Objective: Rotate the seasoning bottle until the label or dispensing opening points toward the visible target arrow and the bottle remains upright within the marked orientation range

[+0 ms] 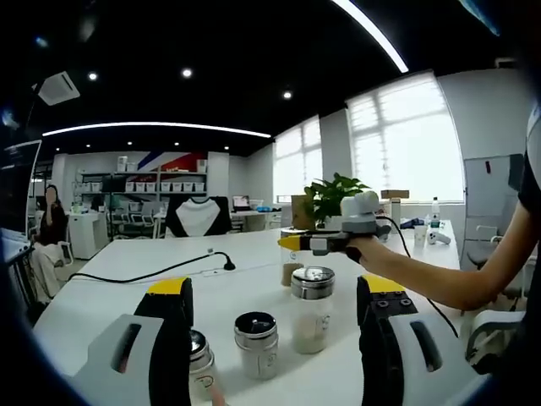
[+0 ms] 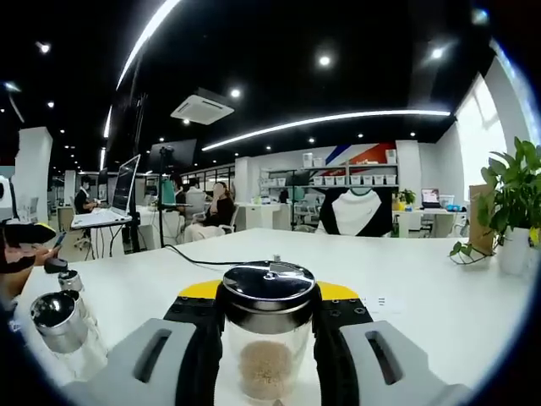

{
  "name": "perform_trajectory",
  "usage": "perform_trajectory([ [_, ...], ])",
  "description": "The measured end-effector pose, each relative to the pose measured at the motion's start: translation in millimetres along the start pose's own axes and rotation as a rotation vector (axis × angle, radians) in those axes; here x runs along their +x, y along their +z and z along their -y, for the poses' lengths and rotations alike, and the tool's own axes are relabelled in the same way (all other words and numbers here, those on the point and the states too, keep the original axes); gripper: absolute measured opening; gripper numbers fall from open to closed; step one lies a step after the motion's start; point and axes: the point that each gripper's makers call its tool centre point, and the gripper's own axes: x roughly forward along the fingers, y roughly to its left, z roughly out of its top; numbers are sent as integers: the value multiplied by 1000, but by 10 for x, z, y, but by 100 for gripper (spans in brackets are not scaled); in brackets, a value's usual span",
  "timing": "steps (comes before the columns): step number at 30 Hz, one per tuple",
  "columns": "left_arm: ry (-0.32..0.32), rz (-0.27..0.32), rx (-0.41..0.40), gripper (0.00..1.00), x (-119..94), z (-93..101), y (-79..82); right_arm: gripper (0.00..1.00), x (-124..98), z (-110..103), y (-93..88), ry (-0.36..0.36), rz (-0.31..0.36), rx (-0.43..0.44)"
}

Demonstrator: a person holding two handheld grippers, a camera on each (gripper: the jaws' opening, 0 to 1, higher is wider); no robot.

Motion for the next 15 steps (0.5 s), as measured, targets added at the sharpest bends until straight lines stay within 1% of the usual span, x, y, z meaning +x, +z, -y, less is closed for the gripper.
perform_trajectory([
  [4,-12,4,-1,84,-25,59,11,38,-98,-42,-28,-4,-5,5],
  [9,-24,-7,15,84,-71,142,-2,38,-230,-90,-45,-12,-5,11],
  [12,-18,-15,37,84,-129,199,-7,38,-336,-144,-44,-14,-4,9],
  [15,-24,-5,21,84,-183,258,-6,38,-446,-200,-46,-10,0,2],
])
